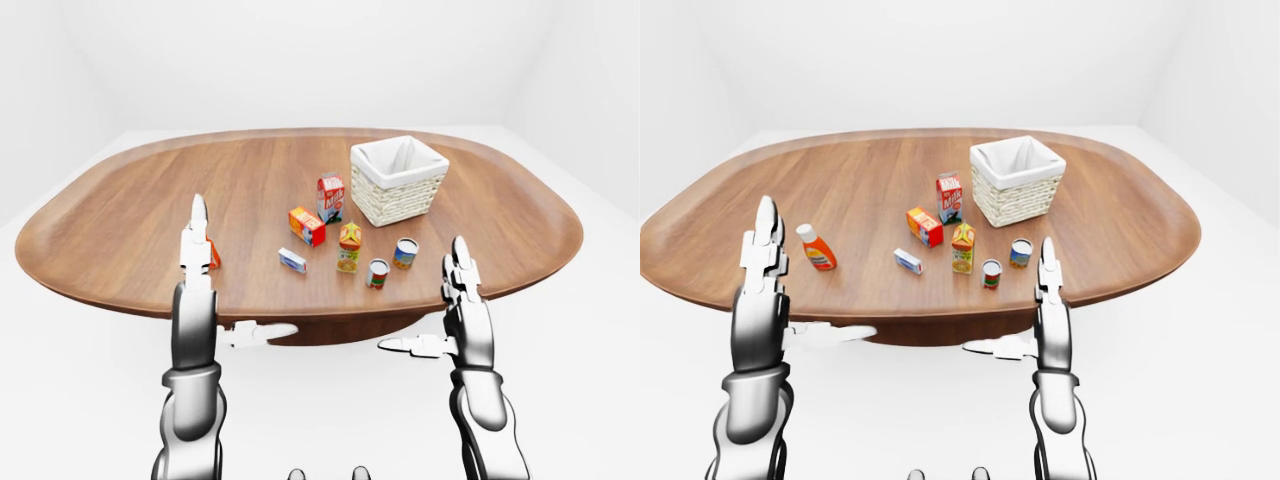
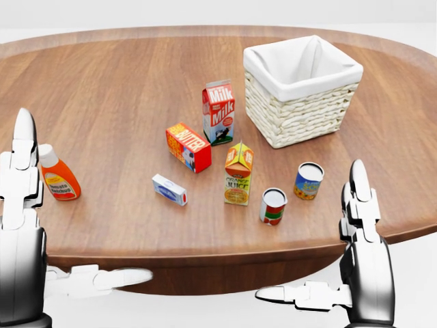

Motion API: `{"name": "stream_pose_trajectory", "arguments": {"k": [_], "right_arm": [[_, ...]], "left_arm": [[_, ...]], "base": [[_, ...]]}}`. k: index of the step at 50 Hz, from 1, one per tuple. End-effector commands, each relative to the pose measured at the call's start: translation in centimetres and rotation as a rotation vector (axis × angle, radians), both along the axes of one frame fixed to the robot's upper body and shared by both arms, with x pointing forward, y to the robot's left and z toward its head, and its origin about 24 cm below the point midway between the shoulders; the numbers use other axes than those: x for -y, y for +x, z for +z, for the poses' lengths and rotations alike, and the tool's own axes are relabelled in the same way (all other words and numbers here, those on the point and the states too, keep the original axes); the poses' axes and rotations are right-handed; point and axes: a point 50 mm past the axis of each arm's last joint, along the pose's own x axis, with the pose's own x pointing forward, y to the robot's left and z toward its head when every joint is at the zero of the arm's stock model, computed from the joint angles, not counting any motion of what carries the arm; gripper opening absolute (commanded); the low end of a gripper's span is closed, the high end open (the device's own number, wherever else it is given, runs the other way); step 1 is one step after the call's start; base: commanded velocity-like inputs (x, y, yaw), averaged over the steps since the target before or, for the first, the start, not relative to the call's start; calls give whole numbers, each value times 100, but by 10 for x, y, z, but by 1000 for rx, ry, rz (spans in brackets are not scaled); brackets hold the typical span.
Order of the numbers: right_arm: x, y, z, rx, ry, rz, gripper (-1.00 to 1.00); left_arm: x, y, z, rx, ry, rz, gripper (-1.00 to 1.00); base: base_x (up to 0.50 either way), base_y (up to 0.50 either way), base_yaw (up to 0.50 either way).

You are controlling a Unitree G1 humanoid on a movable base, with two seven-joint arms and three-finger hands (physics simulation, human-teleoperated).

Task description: Pick up the alphabet soup and the tomato sauce, and put them in the basket.

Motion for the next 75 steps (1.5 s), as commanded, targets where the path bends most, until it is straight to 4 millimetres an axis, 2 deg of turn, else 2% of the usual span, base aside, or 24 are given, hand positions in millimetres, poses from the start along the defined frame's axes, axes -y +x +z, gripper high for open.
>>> {"name": "stream_pose_trajectory", "arguments": {"k": [1,12,13,19,20,23,27,30,31,35,38,56,60,65,66,69,72,75], "right_arm": [[-1,-2,10,41,-9,1,100],[-1,-1,8,33,-10,1,100],[0,0,2,7,-10,-4,100],[-1,-1,8,33,-12,2,100],[0,0,2,8,-12,-2,100],[-1,-1,9,38,-11,6,100],[-1,-1,1,5,-11,1,100],[-1,-1,8,35,-11,9,100],[-1,-1,3,12,-12,5,100],[-2,-2,9,36,-14,9,100],[-2,-2,5,18,-15,6,100],[-2,-2,8,33,-13,12,100],[-2,-2,9,37,-14,11,100],[-2,0,6,26,-14,11,100],[-1,0,-2,-12,-13,4,100],[-1,0,-4,-17,-13,2,100],[-2,-1,7,29,-14,12,100],[-2,0,8,33,-15,14,100]], "left_arm": [[0,-1,1,6,12,3,100],[1,0,0,-1,9,-2,100],[1,0,0,-1,10,-2,100],[1,1,-1,-5,7,-7,100],[1,2,-1,-8,5,-9,100],[1,3,-2,-14,0,-13,100],[1,5,-5,-26,-13,-25,100],[2,4,-4,-23,-12,-27,100],[2,4,-4,-24,-12,-28,100],[1,4,-5,-27,-12,-27,100],[1,4,-5,-28,-13,-28,100],[5,0,-1,-14,-17,-57,100],[5,4,-4,-30,-18,-60,100],[5,5,-5,-33,-19,-60,100],[5,5,-4,-32,-17,-60,100],[5,5,-5,-33,-18,-62,100],[5,5,-5,-35,-18,-64,100],[6,5,-5,-37,-19,-66,100]], "base": [[35,0,0],[36,0,0],[36,0,0],[36,0,0],[37,0,0],[36,0,0],[36,0,0],[36,0,0],[37,0,0],[36,0,0],[36,0,0],[36,0,0],[36,0,0],[36,0,0],[36,0,0],[36,0,0],[36,0,0],[32,0,0]]}}
